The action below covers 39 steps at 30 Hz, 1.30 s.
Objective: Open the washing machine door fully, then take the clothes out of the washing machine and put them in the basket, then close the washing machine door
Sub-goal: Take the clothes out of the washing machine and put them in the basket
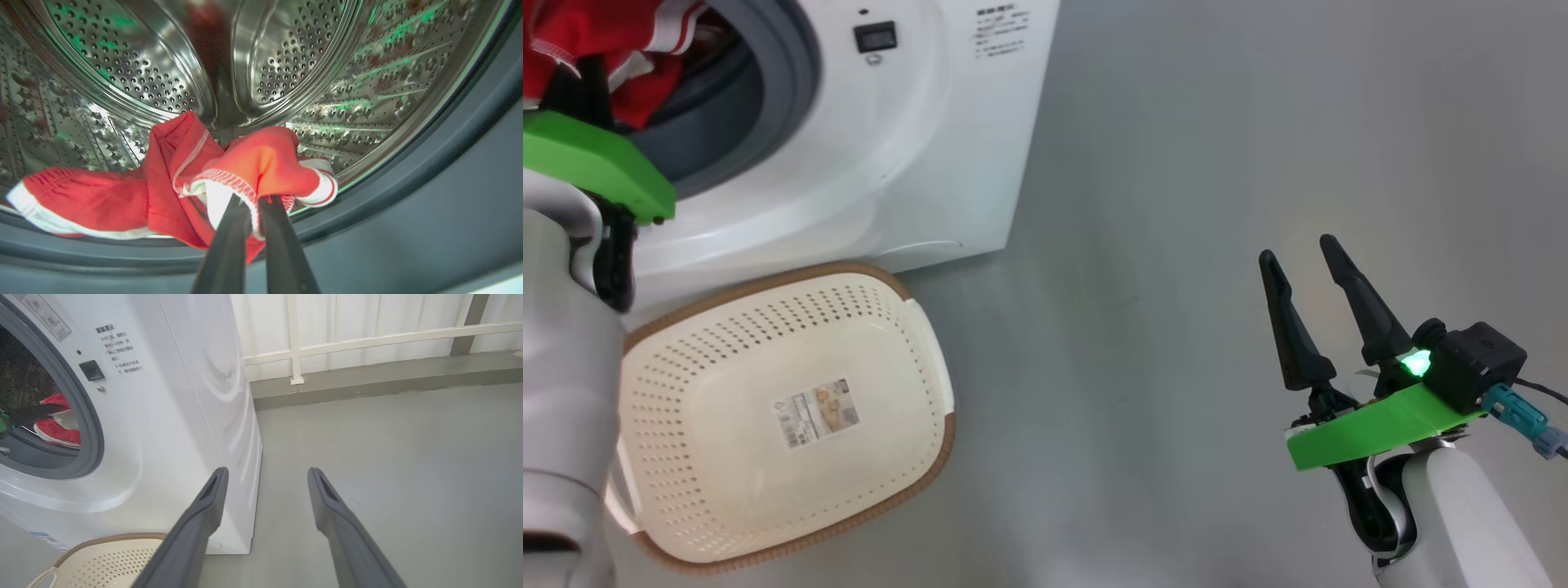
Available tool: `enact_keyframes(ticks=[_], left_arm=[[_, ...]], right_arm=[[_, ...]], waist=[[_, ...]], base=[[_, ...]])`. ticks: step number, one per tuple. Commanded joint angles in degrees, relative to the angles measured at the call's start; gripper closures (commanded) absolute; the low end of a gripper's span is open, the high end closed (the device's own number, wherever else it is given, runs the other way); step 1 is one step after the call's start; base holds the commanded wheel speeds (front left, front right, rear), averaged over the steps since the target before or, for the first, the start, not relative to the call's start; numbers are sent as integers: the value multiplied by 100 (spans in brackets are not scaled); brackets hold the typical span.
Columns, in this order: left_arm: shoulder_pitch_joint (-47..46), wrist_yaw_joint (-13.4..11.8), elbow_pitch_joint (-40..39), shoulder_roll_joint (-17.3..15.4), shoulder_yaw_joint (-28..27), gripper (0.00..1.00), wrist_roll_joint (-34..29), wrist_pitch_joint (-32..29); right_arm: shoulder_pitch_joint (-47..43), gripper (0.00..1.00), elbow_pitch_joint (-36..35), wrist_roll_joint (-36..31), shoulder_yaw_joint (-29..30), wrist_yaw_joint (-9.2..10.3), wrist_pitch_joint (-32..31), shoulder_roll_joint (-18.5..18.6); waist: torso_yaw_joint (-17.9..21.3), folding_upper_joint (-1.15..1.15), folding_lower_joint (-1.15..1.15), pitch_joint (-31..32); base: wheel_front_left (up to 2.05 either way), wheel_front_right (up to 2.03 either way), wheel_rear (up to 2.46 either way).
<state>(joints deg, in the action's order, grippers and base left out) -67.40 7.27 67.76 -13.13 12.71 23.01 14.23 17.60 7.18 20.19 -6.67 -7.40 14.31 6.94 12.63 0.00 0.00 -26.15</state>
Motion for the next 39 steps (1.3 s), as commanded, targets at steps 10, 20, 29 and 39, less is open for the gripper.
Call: enact_keyframes(ticks=[10, 20, 29, 39], left_arm=[[1273, 19, -1962, -209, -614, 100, -35, 76], [2581, 21, -3955, -22, -1031, 100, -167, 76], [3805, 21, -5948, 277, -1420, 100, -361, 76], [4548, 17, -7716, 619, -1634, 100, -614, 76]], right_arm=[[-363, 0, -159, -65, 51, -9, 69, 138], [-495, 0, -187, -84, 146, -9, 69, 203], [-593, 0, -217, -99, 210, -9, 69, 261], [-636, 0, -229, -110, 205, -9, 69, 314]], waist=[[-438, 0, 0, 457], [-615, 0, 0, 639], [-789, 0, 0, 736], [-967, 0, 0, 775]], base=[[0, 0, 0], [0, 0, 0], [0, 0, 0], [0, 0, 0]])
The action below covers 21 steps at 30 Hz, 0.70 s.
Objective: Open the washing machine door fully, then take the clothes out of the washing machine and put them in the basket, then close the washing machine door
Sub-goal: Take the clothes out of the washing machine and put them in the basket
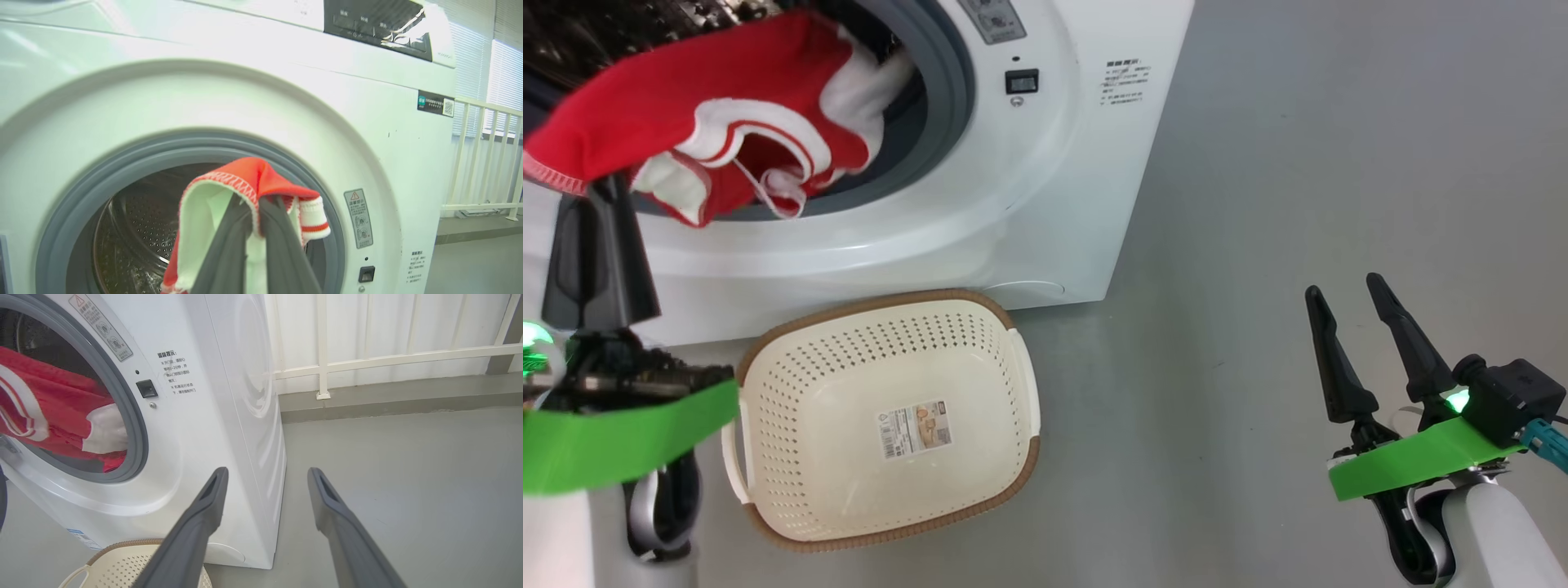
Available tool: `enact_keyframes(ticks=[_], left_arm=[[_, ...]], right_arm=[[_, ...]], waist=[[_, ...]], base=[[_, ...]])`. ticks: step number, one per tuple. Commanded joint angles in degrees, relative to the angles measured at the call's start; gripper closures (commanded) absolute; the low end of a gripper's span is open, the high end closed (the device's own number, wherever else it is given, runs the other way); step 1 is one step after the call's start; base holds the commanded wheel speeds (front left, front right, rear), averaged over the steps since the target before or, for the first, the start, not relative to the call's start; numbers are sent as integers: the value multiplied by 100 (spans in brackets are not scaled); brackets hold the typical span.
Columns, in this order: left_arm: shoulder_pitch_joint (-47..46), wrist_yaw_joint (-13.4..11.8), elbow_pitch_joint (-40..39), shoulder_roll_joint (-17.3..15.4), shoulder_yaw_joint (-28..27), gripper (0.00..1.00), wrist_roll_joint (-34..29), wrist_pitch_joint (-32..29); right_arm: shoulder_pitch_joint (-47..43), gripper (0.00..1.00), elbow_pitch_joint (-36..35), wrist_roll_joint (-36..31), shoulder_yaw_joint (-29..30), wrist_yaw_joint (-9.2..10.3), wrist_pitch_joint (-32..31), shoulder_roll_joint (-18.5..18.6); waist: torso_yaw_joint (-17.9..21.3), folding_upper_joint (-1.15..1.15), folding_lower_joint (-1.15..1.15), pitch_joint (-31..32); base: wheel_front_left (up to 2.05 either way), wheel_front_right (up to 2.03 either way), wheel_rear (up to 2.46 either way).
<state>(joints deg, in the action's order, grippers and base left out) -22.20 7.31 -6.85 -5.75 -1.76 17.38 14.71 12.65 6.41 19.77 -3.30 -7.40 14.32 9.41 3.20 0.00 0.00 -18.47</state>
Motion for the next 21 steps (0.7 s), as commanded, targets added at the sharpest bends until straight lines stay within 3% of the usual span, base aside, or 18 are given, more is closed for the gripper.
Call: enact_keyframes(ticks=[1, 7, 11, 21], left_arm=[[84, 2, -455, -89, -200, 100, -81, 29], [330, -53, -1501, 48, -172, 100, -236, 29], [469, -60, -1630, 55, -27, 100, -386, 29], [894, -74, -207, 129, 263, 100, -260, -47]], right_arm=[[-141, 0, -155, -68, -135, -9, 68, 72], [-124, 0, -164, -63, -160, -9, 68, 95], [-107, 0, -165, -58, -182, -9, 68, 104], [-13, 0, -164, -31, -261, -9, 68, 86]], waist=[[-37, 0, 0, 7], [-80, 0, 0, -21], [-81, 0, 0, -63], [58, 0, 0, -213]], base=[[0, 0, 0], [0, 0, 0], [0, 0, 0], [0, 0, 0]])
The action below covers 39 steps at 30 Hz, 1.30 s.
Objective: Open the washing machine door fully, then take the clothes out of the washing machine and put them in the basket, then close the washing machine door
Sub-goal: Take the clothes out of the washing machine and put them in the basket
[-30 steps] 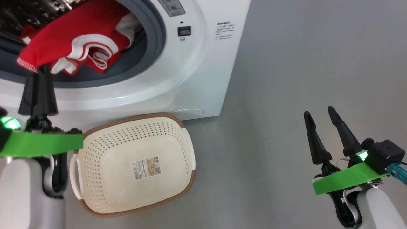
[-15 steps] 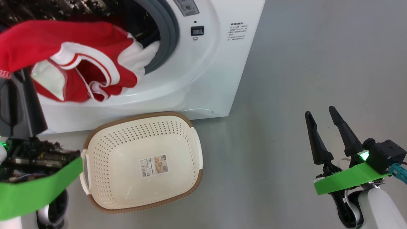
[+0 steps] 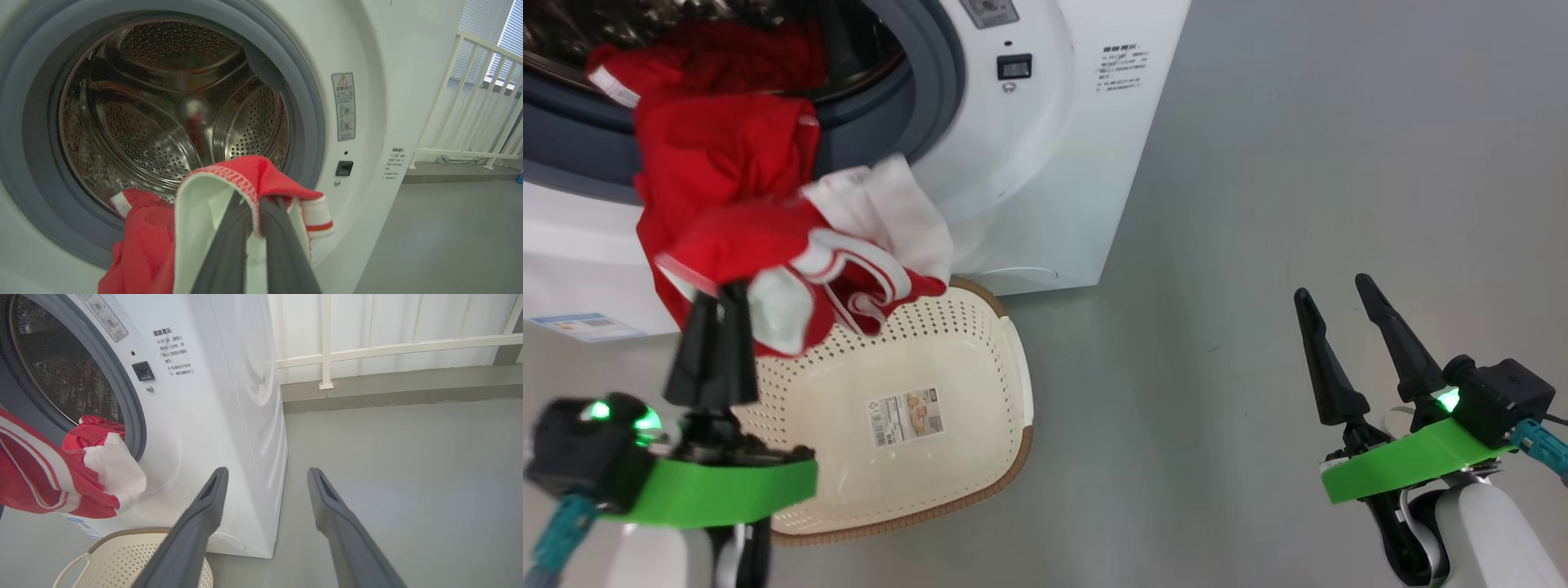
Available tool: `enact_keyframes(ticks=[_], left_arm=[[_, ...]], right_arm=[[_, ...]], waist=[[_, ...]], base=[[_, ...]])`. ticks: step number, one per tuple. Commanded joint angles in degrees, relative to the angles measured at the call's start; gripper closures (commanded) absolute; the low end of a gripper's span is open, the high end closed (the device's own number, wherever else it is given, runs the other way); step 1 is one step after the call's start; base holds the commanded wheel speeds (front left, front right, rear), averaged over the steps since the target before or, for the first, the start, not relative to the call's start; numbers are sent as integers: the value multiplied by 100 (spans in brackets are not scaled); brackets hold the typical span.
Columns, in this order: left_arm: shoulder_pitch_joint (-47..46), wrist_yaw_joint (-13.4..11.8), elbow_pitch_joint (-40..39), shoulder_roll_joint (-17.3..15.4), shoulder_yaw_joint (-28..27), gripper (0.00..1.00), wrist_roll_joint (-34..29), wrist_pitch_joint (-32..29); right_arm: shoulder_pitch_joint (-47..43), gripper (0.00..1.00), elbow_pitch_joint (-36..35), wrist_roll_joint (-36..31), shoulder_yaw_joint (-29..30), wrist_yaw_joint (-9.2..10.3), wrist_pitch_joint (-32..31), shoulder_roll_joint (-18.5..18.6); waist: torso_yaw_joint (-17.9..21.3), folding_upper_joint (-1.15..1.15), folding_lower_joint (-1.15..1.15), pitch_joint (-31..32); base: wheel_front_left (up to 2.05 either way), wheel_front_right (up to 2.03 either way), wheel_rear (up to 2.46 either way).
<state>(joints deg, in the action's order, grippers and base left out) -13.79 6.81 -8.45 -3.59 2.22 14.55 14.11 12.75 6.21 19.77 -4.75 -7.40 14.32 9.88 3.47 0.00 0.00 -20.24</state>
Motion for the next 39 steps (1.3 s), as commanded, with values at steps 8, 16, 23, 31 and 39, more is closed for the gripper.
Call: enact_keyframes(ticks=[8, 16, 23, 31, 39], left_arm=[[-126, 0, 1812, -12, 45, 100, 58, 83], [-595, 49, 3003, -68, -20, 100, -89, 87], [-1071, 65, 4104, -173, 107, 100, -210, 88], [-1838, 67, 5636, -315, 309, 100, -140, 88], [-2602, 67, 7018, -531, 732, 100, -113, 88]], right_arm=[[67, 0, -171, -33, -125, -9, 68, 15], [205, 0, -192, -22, -151, -9, 68, -16], [350, 0, -210, -6, -196, -9, 68, -62], [539, 0, -259, -6, -277, -9, 68, -139], [743, 0, -287, 11, -433, -9, 68, -218]], waist=[[108, 0, 0, -241], [211, 0, 0, -480], [366, 0, 0, -763], [554, 0, 0, -1195], [789, 0, 0, -1666]], base=[[0, 0, 0], [0, 0, 0], [0, 0, 0], [0, 0, 0], [0, 0, 0]])
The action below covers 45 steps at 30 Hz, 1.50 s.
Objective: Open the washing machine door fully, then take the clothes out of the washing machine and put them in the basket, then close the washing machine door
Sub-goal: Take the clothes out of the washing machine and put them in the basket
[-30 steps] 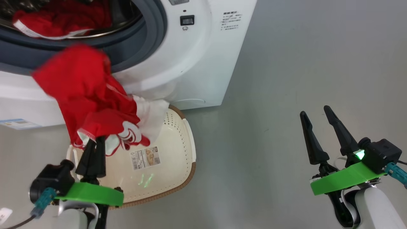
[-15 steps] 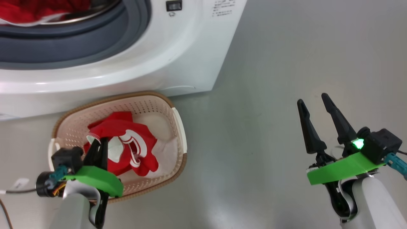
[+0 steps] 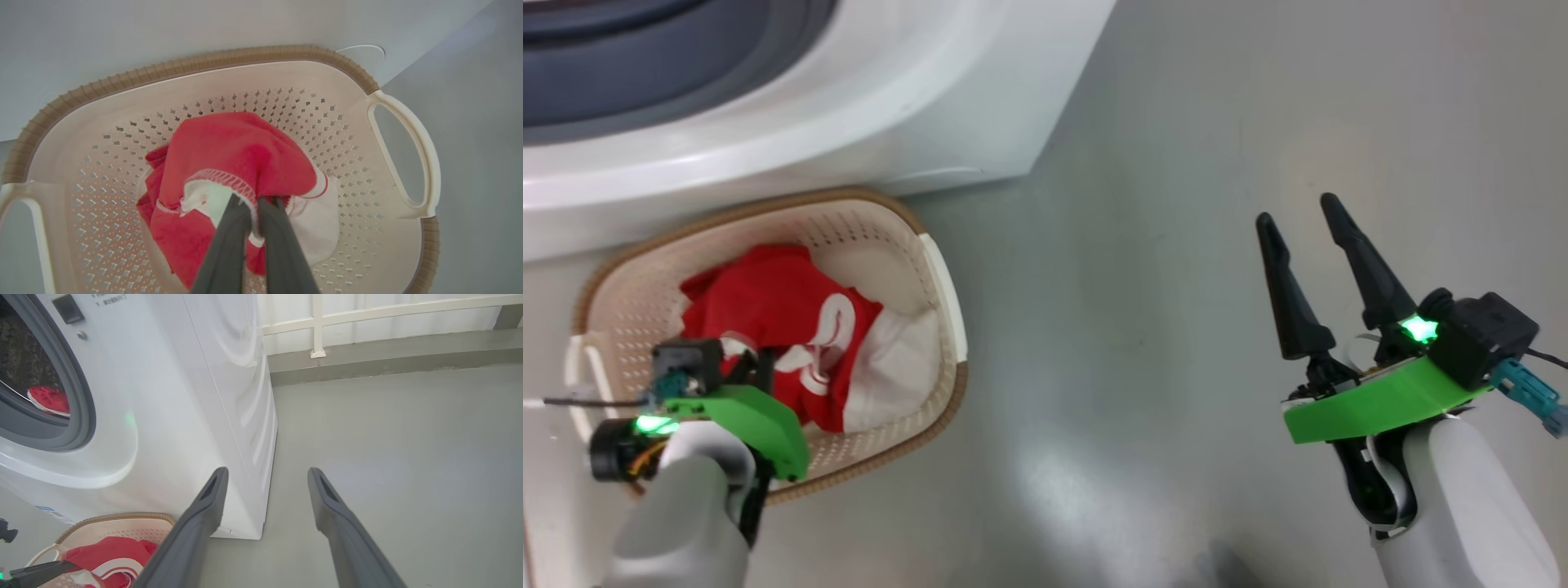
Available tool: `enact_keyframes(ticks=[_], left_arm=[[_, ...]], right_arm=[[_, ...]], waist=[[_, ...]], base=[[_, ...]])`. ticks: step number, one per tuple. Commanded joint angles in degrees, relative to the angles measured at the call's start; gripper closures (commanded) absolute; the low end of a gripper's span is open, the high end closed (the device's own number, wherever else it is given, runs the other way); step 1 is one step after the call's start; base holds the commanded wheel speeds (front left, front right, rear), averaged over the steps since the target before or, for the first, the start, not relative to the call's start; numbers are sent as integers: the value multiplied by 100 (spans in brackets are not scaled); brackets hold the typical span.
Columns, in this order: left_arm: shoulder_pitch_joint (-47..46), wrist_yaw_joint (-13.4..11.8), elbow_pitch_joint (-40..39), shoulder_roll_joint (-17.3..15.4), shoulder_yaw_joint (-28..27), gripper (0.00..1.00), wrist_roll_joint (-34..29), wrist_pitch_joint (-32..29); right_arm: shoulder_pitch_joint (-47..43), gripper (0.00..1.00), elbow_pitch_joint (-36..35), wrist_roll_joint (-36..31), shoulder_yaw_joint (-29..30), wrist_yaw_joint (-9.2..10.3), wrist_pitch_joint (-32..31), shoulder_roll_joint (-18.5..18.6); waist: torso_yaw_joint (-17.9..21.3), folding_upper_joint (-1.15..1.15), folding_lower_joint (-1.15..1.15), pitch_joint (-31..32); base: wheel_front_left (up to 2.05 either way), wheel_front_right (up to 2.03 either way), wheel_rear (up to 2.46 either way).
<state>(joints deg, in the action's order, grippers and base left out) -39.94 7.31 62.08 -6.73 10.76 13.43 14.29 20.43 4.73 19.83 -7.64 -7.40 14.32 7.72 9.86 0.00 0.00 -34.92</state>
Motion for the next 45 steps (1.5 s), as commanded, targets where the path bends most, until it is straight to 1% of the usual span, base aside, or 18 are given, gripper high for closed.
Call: enact_keyframes(ticks=[1, 5, 9, 10, 13, 14, 15, 23, 29, 39, 45], left_arm=[[-83, 17, 119, -246, -92, 100, 10, 71], [-416, 17, 666, -341, 8, 100, 55, 71], [-587, 17, 946, -391, 76, 100, 140, 71], [-607, 17, 986, -402, 79, 97, 171, 71], [-642, 17, 1055, -422, 72, 46, 247, 71], [-646, 17, 1065, -418, 68, 20, 271, 71], [-649, 17, 1073, -411, 76, 0, 285, 71], [-635, 17, 1074, -350, 79, 0, 443, 71], [-514, 17, 850, -300, 6, 0, 637, 71], [-101, 17, 108, -307, -124, 0, 884, 71], [94, 17, -473, -323, -343, 0, 907, 71]], right_arm=[[6, 0, -147, 6, -167, -9, 68, -9], [119, 0, -172, 9, -251, -9, 68, -42], [185, 0, -159, 4, -305, -9, 68, -68], [195, 0, -158, 2, -313, -9, 68, -74], [215, 0, -142, -6, -320, -9, 68, -87], [219, 0, -137, -8, -315, -9, 68, -89], [222, 0, -130, -11, -309, -9, 68, -90], [208, 0, -91, -16, -288, -9, 68, -61], [156, 0, -55, -27, -261, -9, 68, -14], [-12, 0, -2, -31, -184, -9, 68, 94], [-64, 0, 19, -44, -180, -9, 68, 168]], waist=[[176, 0, 0, -258], [278, 0, 0, -459], [340, 0, 0, -562], [348, 0, 0, -576], [351, 0, 0, -582], [345, 0, 0, -575], [337, 0, 0, -565], [247, 0, 0, -444], [156, 0, 0, -282], [-46, 0, 0, 109], [-167, 0, 0, 296]], base=[[0, 0, 0], [0, 0, 0], [0, 0, 0], [0, 0, 0], [0, 0, 0], [0, 0, 0], [0, 0, 0], [0, 0, 0], [0, 0, 0], [0, 0, 0], [0, 0, 0]])
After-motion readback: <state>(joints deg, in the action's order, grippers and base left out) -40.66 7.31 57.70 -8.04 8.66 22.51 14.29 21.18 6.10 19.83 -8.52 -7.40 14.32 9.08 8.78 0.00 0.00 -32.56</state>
